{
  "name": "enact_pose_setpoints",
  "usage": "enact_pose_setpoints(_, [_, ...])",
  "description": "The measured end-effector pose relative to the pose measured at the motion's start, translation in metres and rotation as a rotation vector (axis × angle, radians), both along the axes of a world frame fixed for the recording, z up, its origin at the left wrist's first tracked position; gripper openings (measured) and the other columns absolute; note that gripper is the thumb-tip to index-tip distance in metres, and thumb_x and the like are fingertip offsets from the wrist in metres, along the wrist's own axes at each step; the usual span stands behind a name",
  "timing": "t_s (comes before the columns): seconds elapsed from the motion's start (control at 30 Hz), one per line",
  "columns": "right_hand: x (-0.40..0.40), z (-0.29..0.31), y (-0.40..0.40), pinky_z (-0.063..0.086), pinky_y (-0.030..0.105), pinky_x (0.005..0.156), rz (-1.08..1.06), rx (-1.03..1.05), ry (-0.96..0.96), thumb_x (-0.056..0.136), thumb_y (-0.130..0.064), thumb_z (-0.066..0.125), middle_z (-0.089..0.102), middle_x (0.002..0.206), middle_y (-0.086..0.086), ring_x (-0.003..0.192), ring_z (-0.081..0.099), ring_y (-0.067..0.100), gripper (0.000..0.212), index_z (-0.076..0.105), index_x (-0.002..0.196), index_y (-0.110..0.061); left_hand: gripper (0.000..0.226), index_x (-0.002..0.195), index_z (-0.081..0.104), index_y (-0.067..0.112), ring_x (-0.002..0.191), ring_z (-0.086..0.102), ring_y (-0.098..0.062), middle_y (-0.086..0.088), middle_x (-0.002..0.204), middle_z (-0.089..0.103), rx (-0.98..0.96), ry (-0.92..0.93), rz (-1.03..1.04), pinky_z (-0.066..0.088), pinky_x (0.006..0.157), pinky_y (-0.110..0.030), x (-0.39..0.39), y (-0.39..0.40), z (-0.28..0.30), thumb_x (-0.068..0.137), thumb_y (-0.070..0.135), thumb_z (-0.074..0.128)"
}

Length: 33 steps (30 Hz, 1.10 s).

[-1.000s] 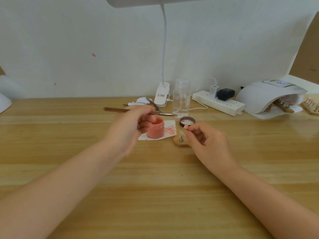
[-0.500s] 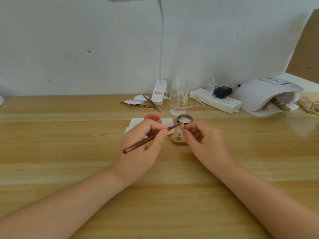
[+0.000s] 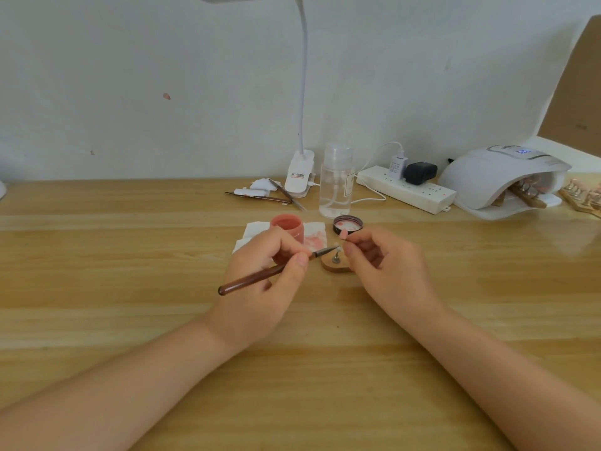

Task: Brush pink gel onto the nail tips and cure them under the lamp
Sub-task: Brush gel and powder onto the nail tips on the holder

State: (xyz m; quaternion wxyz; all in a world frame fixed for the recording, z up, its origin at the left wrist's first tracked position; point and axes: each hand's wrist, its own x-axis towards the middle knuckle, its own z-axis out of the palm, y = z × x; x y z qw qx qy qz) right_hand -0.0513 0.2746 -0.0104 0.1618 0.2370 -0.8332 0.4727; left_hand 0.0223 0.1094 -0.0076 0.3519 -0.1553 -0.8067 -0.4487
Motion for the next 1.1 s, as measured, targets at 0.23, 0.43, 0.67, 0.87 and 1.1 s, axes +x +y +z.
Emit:
enact_pose_setpoints(0.23, [-0.0016,-0.0022,-0.0004,0.045,0.049,0.091,0.006,-0.007,-0.005,0.087,-0.018,0.066,0.066,0.073,-0.012,0.07,0.06,0.005,0.008,0.07,0.091,-0.024,0.011,0.087,0.062,0.042,0.105,0.062,-0.01,0.02,0.089,0.068,0.121,-0.034,-0.03,0.045,0.086,-0.019,-0.0027,0.002,0.0002,0.089,0.035,0.054])
enact_pose_setpoints(0.43, [-0.0018,-0.0021,-0.0002,0.048,0.045,0.089,0.003,-0.004,-0.001,0.086,-0.018,0.067,0.067,0.073,-0.012,0.069,0.06,0.005,0.008,0.072,0.092,-0.021,0.02,0.09,0.062,0.037,0.105,0.059,0.007,0.029,0.097,0.067,0.035,-0.036,0.005,0.041,0.085,-0.006,-0.0032,0.0052,0.0001,0.087,0.017,0.06])
enact_pose_setpoints(0.67, [-0.0015,-0.001,0.0002,0.048,0.043,0.089,-0.007,0.006,-0.01,0.086,-0.019,0.066,0.066,0.072,-0.012,0.07,0.059,0.004,0.008,0.072,0.091,-0.02,0.018,0.077,0.059,0.016,0.074,0.058,-0.007,0.004,0.073,0.063,-0.016,-0.004,0.028,0.041,0.066,-0.009,0.0012,0.0031,0.0023,0.083,0.03,0.05])
enact_pose_setpoints(0.87, [-0.0003,-0.0006,-0.0002,0.049,0.043,0.085,-0.017,0.003,0.002,0.085,-0.016,0.068,0.066,0.071,-0.012,0.066,0.058,0.004,0.008,0.072,0.09,-0.018,0.013,0.094,0.063,0.031,0.102,0.06,0.005,0.025,0.098,0.067,0.015,0.0,0.029,0.041,0.085,-0.008,-0.002,0.0052,0.0013,0.087,0.019,0.061])
enact_pose_setpoints(1.1, [-0.0006,-0.0006,0.0006,0.049,0.028,0.077,-0.012,-0.003,0.0,0.085,-0.016,0.067,0.065,0.07,-0.012,0.067,0.058,0.003,0.006,0.072,0.087,-0.018,0.008,0.086,0.065,0.02,0.084,0.057,0.007,0.019,0.081,0.06,-0.063,-0.008,0.021,0.038,0.076,-0.006,-0.0002,0.003,0.0005,0.084,0.02,0.057])
